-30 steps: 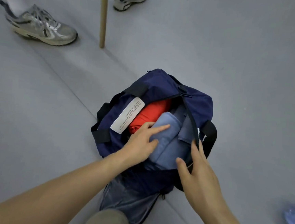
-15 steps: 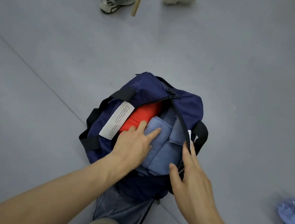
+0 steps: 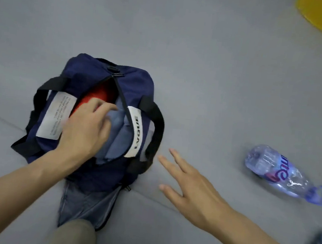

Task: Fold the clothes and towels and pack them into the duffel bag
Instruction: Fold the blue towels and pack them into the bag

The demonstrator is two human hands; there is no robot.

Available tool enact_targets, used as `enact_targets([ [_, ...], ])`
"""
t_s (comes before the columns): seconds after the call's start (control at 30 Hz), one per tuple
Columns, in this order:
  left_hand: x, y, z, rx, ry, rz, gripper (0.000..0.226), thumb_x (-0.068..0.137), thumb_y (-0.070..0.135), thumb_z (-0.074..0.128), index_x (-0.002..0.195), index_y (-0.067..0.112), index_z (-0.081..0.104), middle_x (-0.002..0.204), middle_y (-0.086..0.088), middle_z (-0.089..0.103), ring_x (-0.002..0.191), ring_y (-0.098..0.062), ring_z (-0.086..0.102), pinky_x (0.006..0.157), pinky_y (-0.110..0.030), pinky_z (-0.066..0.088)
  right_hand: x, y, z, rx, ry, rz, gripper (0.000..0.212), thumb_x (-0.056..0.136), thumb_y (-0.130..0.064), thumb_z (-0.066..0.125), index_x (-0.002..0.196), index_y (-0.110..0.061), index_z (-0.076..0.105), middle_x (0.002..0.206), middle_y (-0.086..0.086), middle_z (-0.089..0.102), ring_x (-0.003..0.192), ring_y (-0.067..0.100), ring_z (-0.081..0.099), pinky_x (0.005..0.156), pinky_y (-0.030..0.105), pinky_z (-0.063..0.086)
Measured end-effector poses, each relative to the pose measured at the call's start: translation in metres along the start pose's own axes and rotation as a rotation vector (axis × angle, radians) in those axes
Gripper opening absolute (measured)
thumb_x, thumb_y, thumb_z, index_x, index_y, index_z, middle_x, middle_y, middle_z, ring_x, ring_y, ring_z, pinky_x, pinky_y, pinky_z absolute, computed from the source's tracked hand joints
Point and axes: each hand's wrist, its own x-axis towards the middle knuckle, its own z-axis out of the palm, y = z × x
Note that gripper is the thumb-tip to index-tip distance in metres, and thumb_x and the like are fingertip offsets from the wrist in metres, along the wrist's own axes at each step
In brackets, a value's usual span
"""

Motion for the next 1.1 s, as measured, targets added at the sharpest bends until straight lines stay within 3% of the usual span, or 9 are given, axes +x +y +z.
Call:
enact_targets([
  [0.1, 0.0, 0.052, -0.015, -0.17, 0.15, 0.051, 0.022, 0.096, 0.005, 0.054, 0.115, 0.011, 0.063, 0.105, 0.002, 0.055, 0.085, -0.02, 0.052, 0.073, -0.029, 0.038, -0.07, 0.072, -0.006, -0.056, 0.009, 0.202, 0.061, 0.101, -0.052, 0.042, 0.154, -0.051, 0.011, 0.163, -0.024, -0.01, 0.151, 0.002, 0.01, 0.117, 0.019, 0.018],
  [0.2, -0.011, 0.11, -0.011, -0.261, 0.131, 0.227, 0.023, 0.095, 0.007, 0.052, 0.114, 0.009, 0.065, 0.096, 0.016, 0.049, 0.079, -0.015, 0.05, 0.076, -0.023, 0.035, -0.145, 0.144, 0.003, -0.062, 0.05, 0.476, 0.062, 0.1, -0.052, 0.045, 0.155, -0.046, 0.017, 0.164, -0.021, -0.003, 0.149, 0.007, 0.02, 0.117, 0.024, 0.025],
  [0.3, -0.036, 0.162, 0.012, -0.334, -0.064, 0.375, 0.028, 0.095, 0.019, 0.05, 0.117, 0.015, 0.066, 0.104, 0.009, 0.057, 0.086, -0.014, 0.057, 0.074, -0.029, 0.043, -0.206, 0.212, 0.028, -0.037, 0.181, 0.744, 0.06, 0.099, -0.047, 0.052, 0.154, -0.038, 0.029, 0.166, -0.009, 0.012, 0.144, 0.017, 0.036, 0.113, 0.028, 0.031],
  [0.47, -0.09, 0.202, 0.063, -0.306, -0.494, 0.488, 0.03, 0.097, 0.039, 0.043, 0.123, 0.042, 0.058, 0.111, 0.027, 0.052, 0.086, 0.006, 0.052, 0.068, -0.022, 0.05, -0.271, 0.293, 0.073, -0.028, 0.426, 1.061, 0.063, 0.09, -0.032, 0.069, 0.148, -0.021, 0.046, 0.159, 0.012, 0.033, 0.125, 0.041, 0.053, 0.1, 0.049, 0.046],
  [0.6, -0.116, 0.209, 0.095, -0.279, -0.674, 0.557, 0.029, 0.097, 0.043, 0.04, 0.121, 0.049, 0.055, 0.112, 0.031, 0.05, 0.09, 0.01, 0.054, 0.069, -0.018, 0.051, -0.299, 0.337, 0.079, -0.066, 0.536, 1.145, 0.065, 0.088, -0.025, 0.072, 0.146, -0.013, 0.047, 0.15, 0.023, 0.04, 0.119, 0.05, 0.054, 0.092, 0.054, 0.048],
  [0.8, -0.123, 0.226, 0.114, -0.239, -0.815, 0.577, 0.025, 0.095, 0.043, 0.042, 0.112, 0.048, 0.06, 0.106, 0.033, 0.054, 0.086, 0.012, 0.056, 0.069, -0.015, 0.05, -0.31, 0.371, 0.078, 0.057, 0.448, 1.201, 0.046, 0.091, -0.033, 0.068, 0.131, -0.015, 0.053, 0.115, 0.022, 0.06, 0.101, 0.043, 0.06, 0.076, 0.043, 0.047],
  [0.9, -0.119, 0.238, 0.112, -0.219, -0.824, 0.576, 0.024, 0.096, 0.045, 0.041, 0.111, 0.048, 0.059, 0.103, 0.034, 0.056, 0.089, 0.013, 0.057, 0.073, -0.015, 0.051, -0.3, 0.364, 0.067, 0.11, 0.503, 1.155, 0.012, 0.096, -0.029, 0.061, 0.097, -0.018, 0.058, 0.091, 0.013, 0.064, 0.088, 0.037, 0.062, 0.064, 0.033, 0.036],
  [0.97, -0.114, 0.249, 0.105, -0.216, -0.833, 0.572, 0.024, 0.098, 0.049, 0.04, 0.109, 0.046, 0.061, 0.1, 0.033, 0.058, 0.088, 0.012, 0.058, 0.077, -0.006, 0.044, -0.291, 0.349, 0.058, 0.151, 0.491, 1.092, 0.024, 0.096, -0.032, 0.059, 0.078, -0.021, 0.047, 0.076, 0.004, 0.06, 0.077, 0.031, 0.06, 0.057, 0.032, 0.032],
  [1.1, -0.101, 0.271, 0.08, -0.236, -0.861, 0.527, 0.026, 0.093, 0.049, 0.041, 0.11, 0.048, 0.061, 0.101, 0.032, 0.06, 0.081, 0.007, 0.059, 0.075, -0.006, 0.041, -0.268, 0.283, 0.043, 0.278, 0.484, 0.86, 0.028, 0.092, -0.037, 0.064, 0.077, -0.017, 0.05, 0.068, -0.003, 0.062, 0.068, 0.023, 0.058, 0.062, 0.035, 0.043],
])
